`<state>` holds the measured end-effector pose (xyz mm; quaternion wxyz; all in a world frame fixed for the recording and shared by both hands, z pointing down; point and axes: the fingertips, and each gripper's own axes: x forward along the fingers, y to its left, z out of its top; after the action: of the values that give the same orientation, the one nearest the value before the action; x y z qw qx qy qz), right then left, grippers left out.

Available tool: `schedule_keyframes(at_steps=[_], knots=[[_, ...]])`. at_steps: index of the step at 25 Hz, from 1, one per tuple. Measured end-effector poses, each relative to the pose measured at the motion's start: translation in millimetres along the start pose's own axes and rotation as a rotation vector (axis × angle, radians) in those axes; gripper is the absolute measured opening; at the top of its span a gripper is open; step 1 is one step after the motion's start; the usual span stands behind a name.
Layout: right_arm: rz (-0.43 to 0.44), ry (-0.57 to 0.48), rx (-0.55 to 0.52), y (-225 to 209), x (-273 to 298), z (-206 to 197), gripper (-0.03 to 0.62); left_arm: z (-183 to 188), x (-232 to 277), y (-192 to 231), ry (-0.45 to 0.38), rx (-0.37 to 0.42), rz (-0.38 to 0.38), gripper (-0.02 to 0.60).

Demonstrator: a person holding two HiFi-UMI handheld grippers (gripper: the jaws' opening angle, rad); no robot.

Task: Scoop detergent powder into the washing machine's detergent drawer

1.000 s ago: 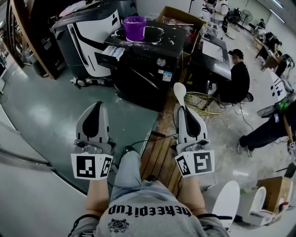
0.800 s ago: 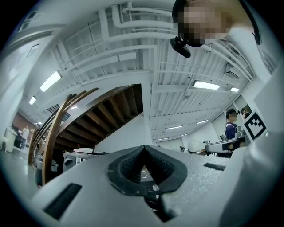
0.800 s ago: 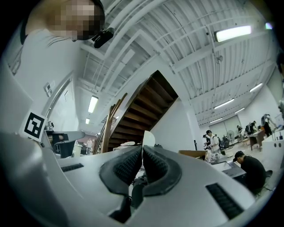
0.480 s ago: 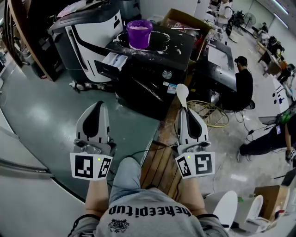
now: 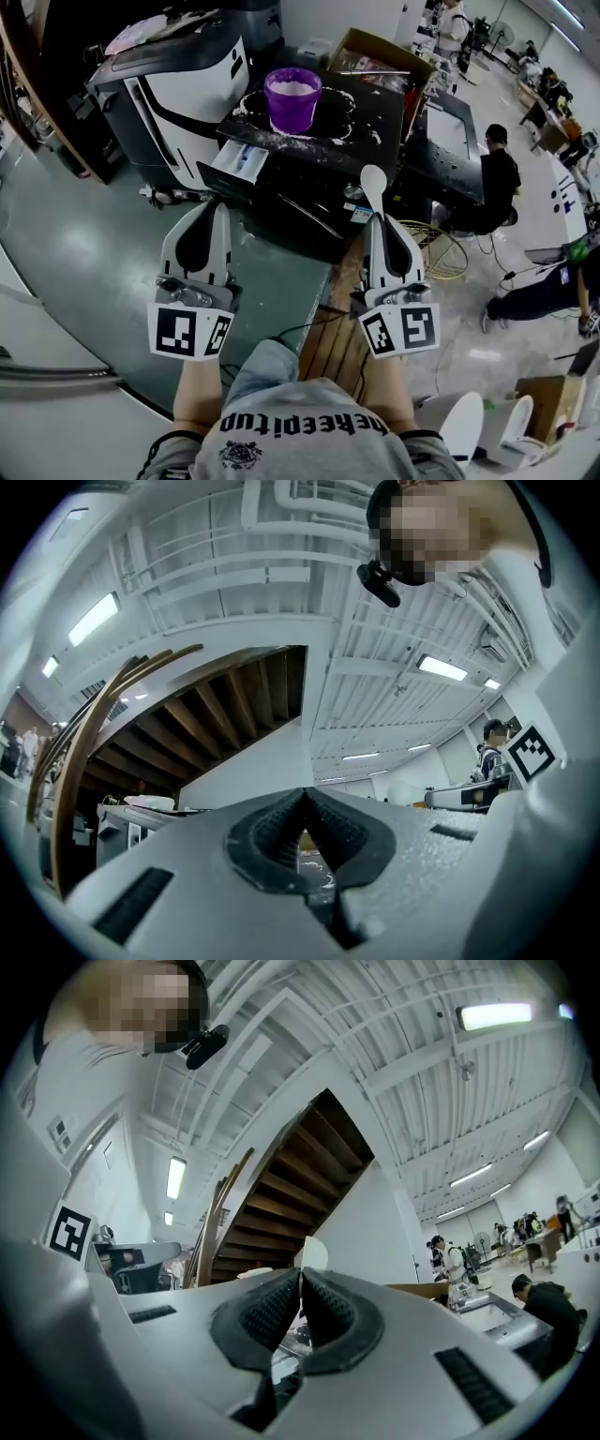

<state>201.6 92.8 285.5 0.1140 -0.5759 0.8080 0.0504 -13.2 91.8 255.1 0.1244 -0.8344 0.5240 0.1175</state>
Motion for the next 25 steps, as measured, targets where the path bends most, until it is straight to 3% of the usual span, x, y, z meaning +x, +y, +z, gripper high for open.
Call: schedule_keyframes(at_steps=[9,18,25], knots=[[0.013,0.043,0.053,20.0,66.8,11.6,0.006,9.4,51.1,57.9,0.008,0.005,-0.024,0.003],[-0.006,0.109,-0.009,26.6,92.5,4.7,0.006,3.0,69.1,75.3,0.011,-0.014,-0.053,0.003],[-0.012,0.083,0.049,16.8,123.0,3.2,0.006,-1.1,91.3,93.8,-0.005,-0.007,-0.042,0.003]])
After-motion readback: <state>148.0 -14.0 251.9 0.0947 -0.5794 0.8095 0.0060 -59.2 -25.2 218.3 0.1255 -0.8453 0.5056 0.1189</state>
